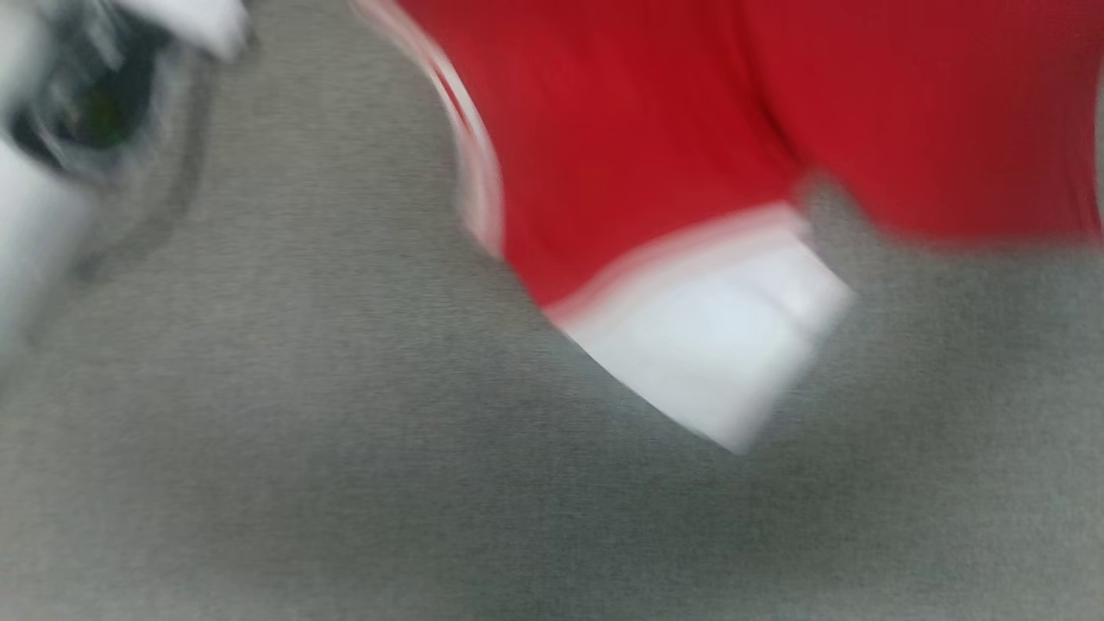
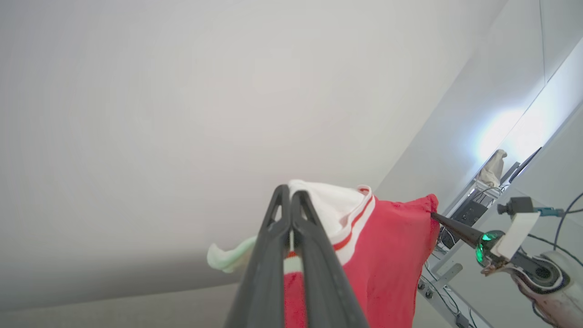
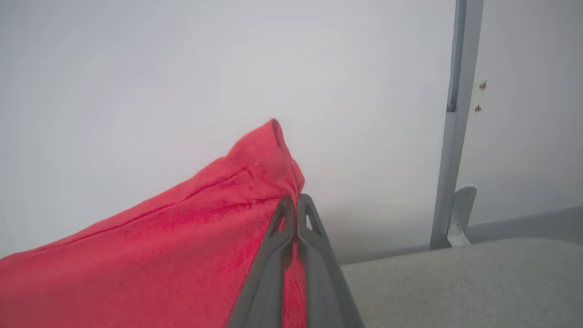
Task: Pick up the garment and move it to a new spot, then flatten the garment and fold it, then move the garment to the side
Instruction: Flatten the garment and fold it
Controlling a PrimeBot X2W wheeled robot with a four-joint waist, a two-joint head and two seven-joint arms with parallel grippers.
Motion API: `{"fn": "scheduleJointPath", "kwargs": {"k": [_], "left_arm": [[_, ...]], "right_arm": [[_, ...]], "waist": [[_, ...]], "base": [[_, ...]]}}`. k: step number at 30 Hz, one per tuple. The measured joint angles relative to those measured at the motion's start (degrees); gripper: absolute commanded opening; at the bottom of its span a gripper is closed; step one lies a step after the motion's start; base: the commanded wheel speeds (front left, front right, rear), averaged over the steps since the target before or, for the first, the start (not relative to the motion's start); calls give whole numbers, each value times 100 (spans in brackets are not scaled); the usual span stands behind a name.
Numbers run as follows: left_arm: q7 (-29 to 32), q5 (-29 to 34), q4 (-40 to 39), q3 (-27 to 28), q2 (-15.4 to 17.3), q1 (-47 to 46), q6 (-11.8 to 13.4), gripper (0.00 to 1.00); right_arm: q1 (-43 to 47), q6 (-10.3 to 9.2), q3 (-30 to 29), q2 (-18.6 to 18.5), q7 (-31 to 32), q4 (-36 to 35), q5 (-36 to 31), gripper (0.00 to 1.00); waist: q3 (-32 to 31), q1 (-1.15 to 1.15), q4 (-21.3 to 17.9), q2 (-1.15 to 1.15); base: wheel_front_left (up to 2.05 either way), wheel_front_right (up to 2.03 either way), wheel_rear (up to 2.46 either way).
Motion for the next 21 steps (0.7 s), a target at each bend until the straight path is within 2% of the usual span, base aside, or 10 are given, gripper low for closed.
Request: {"fn": "scheduleJointPath", "kwargs": {"k": [4, 5, 6, 11, 15, 21], "left_arm": [[-13, -75, 684, 315, -158, -1163, -1, 0], [-13, -75, 684, 315, -158, -1163, -1, 0], [-60, -68, 922, 435, -221, -1647, -1, 0], [-165, -102, 967, 599, -289, -2299, -2, 0], [-164, -263, 721, 493, -211, -1973, -2, 0], [-255, -591, -170, 312, 111, -243, 4, 0]], "right_arm": [[-788, 1, -151, 151, -494, 331, -267, 0], [-788, 1, -151, 151, -494, 331, -267, 0], [-1110, 1, -272, 171, -750, 474, -336, 0], [-1633, 7, -420, 171, -1296, 661, -342, 0], [-1371, 5, -165, 125, -1312, 799, -198, 0], [-91, 4, 353, -104, -1259, 494, 437, 0]], "waist": [[160, 0, -176, 0], [160, 0, -176, 0], [222, 0, -256, 0], [298, 0, -347, 0], [292, 0, -334, 0], [270, 0, -277, 0]], "base": [[0, 0, 0], [0, 0, 0], [0, 0, 0], [0, 0, 0], [0, 0, 0], [0, 0, 0]]}}
